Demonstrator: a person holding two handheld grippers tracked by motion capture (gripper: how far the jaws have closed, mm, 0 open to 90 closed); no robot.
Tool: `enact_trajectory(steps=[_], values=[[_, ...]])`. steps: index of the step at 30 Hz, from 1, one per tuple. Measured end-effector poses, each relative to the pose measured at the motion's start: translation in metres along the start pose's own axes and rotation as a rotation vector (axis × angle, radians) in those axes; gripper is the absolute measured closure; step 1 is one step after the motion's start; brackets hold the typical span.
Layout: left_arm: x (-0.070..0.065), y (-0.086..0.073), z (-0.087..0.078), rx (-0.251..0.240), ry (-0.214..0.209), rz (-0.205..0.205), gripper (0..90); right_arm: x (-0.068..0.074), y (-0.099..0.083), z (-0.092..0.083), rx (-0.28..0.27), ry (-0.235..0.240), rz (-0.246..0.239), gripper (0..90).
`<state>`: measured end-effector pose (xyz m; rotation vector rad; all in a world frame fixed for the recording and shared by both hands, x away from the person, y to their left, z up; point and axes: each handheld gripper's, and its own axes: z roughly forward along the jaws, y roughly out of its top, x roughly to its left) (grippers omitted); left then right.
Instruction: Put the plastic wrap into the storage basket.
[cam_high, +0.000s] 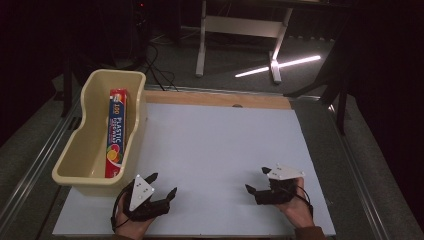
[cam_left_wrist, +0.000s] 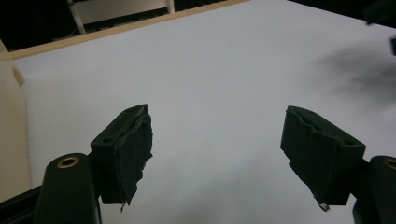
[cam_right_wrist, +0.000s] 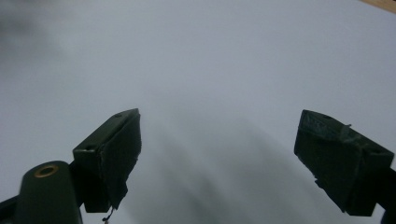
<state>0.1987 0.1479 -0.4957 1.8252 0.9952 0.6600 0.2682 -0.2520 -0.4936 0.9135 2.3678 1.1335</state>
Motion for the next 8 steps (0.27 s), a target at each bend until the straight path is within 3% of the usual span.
enact_trajectory(steps=[5,8], values=[[0.002,0.0,0.001,0.014,0.009,-0.005,24.8,-0.001,-0.021,-0.007,0.029,-0.001,-0.016,14.3],[0.002,-0.002,0.005,0.029,0.014,-0.003,24.8,-0.005,-0.021,-0.01,-0.004,-0.001,0.006,14.1]])
